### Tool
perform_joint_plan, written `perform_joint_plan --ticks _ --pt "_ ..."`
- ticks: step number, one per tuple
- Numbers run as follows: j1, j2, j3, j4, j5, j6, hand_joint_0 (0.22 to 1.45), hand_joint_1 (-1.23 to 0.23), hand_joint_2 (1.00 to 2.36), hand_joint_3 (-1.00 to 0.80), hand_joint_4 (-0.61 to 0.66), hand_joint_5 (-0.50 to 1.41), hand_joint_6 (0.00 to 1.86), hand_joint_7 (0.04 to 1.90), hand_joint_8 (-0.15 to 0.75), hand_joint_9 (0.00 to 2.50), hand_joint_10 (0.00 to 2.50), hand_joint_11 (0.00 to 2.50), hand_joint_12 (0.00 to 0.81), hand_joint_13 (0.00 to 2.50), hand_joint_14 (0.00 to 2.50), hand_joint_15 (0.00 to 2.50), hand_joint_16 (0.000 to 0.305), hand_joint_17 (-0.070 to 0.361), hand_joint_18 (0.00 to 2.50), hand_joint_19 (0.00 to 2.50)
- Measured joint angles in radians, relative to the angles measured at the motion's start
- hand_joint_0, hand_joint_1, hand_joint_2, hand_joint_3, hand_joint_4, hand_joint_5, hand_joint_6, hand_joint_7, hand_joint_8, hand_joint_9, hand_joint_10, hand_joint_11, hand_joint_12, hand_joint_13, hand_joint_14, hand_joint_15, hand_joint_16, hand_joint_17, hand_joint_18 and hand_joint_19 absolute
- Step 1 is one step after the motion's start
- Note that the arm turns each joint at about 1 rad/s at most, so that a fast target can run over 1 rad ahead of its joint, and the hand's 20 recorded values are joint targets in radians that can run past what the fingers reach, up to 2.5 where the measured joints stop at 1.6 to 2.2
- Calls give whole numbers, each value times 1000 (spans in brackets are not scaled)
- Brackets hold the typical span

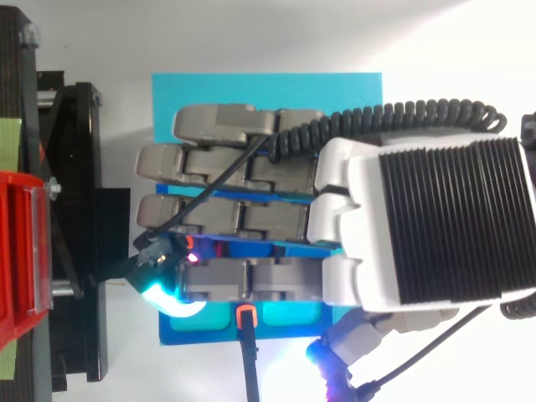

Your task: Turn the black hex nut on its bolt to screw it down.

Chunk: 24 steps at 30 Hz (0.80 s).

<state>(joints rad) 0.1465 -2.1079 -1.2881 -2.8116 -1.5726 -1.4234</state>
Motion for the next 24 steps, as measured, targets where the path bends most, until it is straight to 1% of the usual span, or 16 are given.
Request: perform_joint_plan --ticks 4,7,11,12,15,18,21,24 --pt "6 -27 5 -1 4 -28 452 -431 1000 -500 232 -125 504 900 244 463 0 0 342 323 0 0 58 130 218 180" --pt "9 -47 14 3 6 -34 455 -411 1000 -500 229 -115 504 945 245 469 0 0 341 322 0 0 58 130 218 192" --pt "14 -56 21 2 6 -40 458 -363 1000 -500 230 -107 504 992 247 481 0 0 340 324 0 0 58 129 216 196" --pt "15 -57 22 1 6 -42 460 -335 1000 -500 226 -103 504 1006 246 483 0 0 340 331 0 0 57 129 216 198" --pt "17 -64 22 -2 5 -52 466 -311 1000 -500 203 -90 504 1069 246 500 0 0 340 345 0 0 57 128 225 210" --pt "17 -76 22 -1 3 -60 467 -308 1000 -500 191 -82 504 1152 246 509 0 0 340 345 0 0 57 128 241 214" --pt "17 -92 26 6 -3 -66 468 -307 1000 -500 189 -81 504 1161 246 511 0 0 339 348 0 0 56 127 243 216" --pt "18 -99 30 8 -7 -76 468 -309 1000 -500 184 -80 504 1180 249 514 0 0 338 352 0 0 56 127 245 223"
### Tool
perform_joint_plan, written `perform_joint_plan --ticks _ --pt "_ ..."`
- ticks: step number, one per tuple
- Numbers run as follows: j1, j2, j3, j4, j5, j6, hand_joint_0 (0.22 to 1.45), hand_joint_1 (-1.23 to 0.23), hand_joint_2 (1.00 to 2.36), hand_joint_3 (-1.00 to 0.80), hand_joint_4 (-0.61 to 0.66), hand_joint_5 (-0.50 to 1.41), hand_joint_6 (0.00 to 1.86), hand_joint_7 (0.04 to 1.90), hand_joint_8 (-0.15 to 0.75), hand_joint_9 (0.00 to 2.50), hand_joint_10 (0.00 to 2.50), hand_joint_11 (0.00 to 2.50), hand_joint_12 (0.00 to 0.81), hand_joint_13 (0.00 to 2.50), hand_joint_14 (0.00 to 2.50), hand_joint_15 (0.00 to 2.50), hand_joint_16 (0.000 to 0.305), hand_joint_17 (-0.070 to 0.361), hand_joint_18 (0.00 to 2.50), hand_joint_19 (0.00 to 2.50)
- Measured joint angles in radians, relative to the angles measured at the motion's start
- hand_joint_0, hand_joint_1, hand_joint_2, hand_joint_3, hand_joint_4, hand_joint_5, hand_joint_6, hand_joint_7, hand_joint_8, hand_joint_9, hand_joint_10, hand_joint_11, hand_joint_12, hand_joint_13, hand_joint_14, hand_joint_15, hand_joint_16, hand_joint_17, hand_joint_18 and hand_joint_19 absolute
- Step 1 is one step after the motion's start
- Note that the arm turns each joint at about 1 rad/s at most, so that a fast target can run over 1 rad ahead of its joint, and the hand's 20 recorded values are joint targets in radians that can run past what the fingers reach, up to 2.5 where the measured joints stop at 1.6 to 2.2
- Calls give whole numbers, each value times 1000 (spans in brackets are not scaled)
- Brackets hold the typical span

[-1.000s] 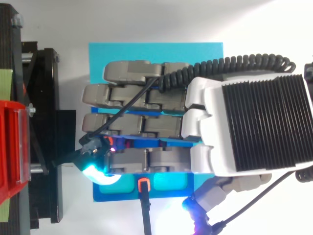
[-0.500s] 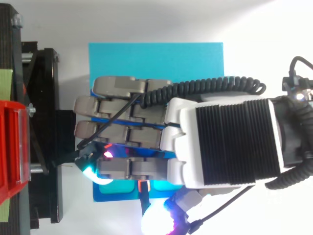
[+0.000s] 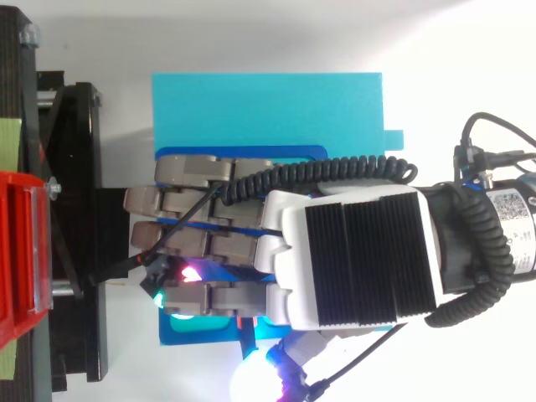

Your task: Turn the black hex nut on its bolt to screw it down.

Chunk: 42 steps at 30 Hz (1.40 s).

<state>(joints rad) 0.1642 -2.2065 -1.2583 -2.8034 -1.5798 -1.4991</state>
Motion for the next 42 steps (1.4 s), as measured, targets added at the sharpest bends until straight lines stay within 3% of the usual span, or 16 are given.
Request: perform_joint_plan --ticks 19,32,42 --pt "-7 -2 25 -22 -22 -68 466 -321 1000 -500 158 -65 500 1433 253 533 0 0 339 361 0 0 56 126 258 230" --pt "-15 -2 28 -37 -50 -103 464 -323 1000 -500 184 -70 551 1374 258 556 0 0 340 373 0 0 56 126 265 236" --pt "-30 -3 28 -24 -76 -128 465 -322 1000 -500 169 -67 547 1384 256 564 0 0 340 374 0 0 56 127 265 237"
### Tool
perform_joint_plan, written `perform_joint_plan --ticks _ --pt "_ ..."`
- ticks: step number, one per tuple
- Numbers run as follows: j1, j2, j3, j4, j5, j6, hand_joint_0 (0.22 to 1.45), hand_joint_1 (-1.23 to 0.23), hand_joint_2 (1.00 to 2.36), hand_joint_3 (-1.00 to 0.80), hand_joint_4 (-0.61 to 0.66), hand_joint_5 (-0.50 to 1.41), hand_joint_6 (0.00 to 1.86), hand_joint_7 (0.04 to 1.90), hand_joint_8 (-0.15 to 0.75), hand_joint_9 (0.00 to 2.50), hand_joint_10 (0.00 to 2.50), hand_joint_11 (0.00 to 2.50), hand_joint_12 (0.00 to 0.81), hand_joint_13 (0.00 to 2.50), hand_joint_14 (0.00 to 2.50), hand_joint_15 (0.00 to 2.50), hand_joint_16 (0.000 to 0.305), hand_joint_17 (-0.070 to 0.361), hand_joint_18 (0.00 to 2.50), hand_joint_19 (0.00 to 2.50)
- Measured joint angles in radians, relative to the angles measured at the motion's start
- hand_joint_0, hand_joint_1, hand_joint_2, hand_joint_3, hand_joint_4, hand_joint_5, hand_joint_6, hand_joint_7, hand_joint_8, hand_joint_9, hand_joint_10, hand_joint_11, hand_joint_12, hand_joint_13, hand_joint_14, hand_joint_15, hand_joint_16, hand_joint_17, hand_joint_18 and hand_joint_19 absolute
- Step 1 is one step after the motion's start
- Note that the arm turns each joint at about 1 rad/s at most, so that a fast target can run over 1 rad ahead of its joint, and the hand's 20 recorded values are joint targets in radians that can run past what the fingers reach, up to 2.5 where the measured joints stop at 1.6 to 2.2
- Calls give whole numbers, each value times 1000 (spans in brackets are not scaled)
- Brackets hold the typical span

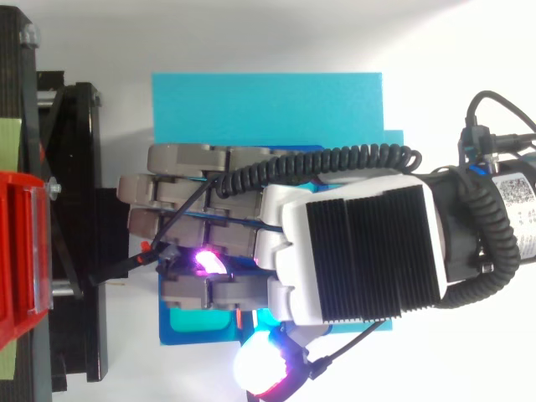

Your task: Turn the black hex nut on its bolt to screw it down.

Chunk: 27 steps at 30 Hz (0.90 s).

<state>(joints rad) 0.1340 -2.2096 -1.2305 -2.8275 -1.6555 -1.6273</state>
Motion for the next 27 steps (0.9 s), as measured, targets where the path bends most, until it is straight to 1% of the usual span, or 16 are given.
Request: perform_joint_plan --ticks 5,11,17,21,22,23,25,26,27 --pt "-10 -1 0 9 -12 -9 465 -320 1000 -500 175 -65 547 1391 256 567 0 0 341 375 0 0 56 126 267 236" --pt "-24 -1 0 5 -27 -20 464 -308 1000 -500 171 -64 547 1389 259 569 0 0 341 375 0 0 56 126 268 236" --pt "-44 0 0 -1 -39 -34 460 -286 1000 -500 178 -63 545 1388 260 577 0 0 343 376 0 0 57 128 265 243" --pt "-60 0 0 -4 -55 -48 446 -180 1000 -500 176 -64 545 1393 267 581 0 0 351 376 0 0 59 132 260 245" --pt "-64 0 0 -6 -59 -52 436 -118 1000 -500 185 -63 540 1398 272 582 0 0 358 372 0 0 60 135 259 250" --pt "-69 0 0 -8 -65 -56 430 -91 1000 -500 181 -63 537 1399 275 584 0 0 361 373 0 0 61 137 269 249" --pt "-79 0 2 -12 -80 -61 408 -11 1000 -500 186 -59 508 1431 282 585 0 0 379 369 0 0 64 144 270 250" --pt "-84 0 4 -13 -89 -62 408 -5 1000 -500 182 -61 500 1435 284 583 0 0 379 369 0 0 64 144 267 257" --pt "-91 0 7 -14 -101 -63 400 26 1000 -500 196 -63 501 1402 286 576 0 0 383 367 0 0 65 147 260 255"
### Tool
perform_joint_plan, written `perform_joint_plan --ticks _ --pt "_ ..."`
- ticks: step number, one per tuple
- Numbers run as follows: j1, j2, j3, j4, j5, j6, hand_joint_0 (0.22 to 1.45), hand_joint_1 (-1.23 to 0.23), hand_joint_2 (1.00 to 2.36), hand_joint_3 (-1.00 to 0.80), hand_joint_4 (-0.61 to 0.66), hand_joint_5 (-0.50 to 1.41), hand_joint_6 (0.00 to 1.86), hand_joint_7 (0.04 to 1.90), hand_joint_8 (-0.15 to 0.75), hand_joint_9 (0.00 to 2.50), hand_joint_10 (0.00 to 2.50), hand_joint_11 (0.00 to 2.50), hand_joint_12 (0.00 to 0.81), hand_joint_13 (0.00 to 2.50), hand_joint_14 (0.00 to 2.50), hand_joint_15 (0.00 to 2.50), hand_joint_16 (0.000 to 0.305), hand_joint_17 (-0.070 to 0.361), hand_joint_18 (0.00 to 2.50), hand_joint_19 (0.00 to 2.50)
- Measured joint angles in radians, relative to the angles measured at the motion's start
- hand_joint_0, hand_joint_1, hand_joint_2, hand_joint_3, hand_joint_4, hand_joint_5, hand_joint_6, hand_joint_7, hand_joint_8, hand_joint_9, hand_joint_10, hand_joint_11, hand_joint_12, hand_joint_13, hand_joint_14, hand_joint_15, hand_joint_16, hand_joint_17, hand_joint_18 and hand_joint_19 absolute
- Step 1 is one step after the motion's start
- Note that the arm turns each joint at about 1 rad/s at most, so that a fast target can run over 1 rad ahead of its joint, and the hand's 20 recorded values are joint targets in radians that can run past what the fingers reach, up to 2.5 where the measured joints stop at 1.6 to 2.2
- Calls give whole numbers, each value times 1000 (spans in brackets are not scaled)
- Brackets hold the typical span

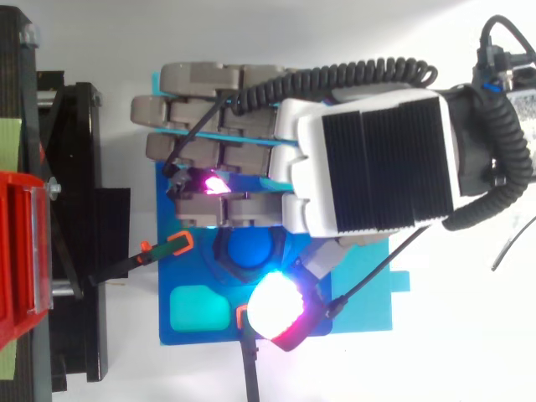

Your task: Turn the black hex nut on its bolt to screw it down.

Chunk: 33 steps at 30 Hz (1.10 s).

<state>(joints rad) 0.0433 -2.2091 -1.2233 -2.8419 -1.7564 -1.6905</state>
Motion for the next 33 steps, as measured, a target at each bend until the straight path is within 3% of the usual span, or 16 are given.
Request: perform_joint_plan --ticks 7,14,21,33 --pt "-32 0 37 -6 -53 -1 397 4 1000 -500 226 -74 503 1228 287 569 0 0 386 362 0 0 66 149 264 247" --pt "-37 -1 70 -26 -73 0 407 -78 1000 -500 235 -84 504 1152 281 569 0 0 382 362 0 0 65 145 268 247" --pt "-24 -28 80 0 -74 7 422 -105 1000 -500 231 -85 504 1140 273 572 0 0 373 361 0 0 62 140 271 256" --pt "36 -48 81 26 -19 26 438 -127 1000 -500 171 -66 503 1248 275 607 0 0 363 375 0 0 60 135 282 259"
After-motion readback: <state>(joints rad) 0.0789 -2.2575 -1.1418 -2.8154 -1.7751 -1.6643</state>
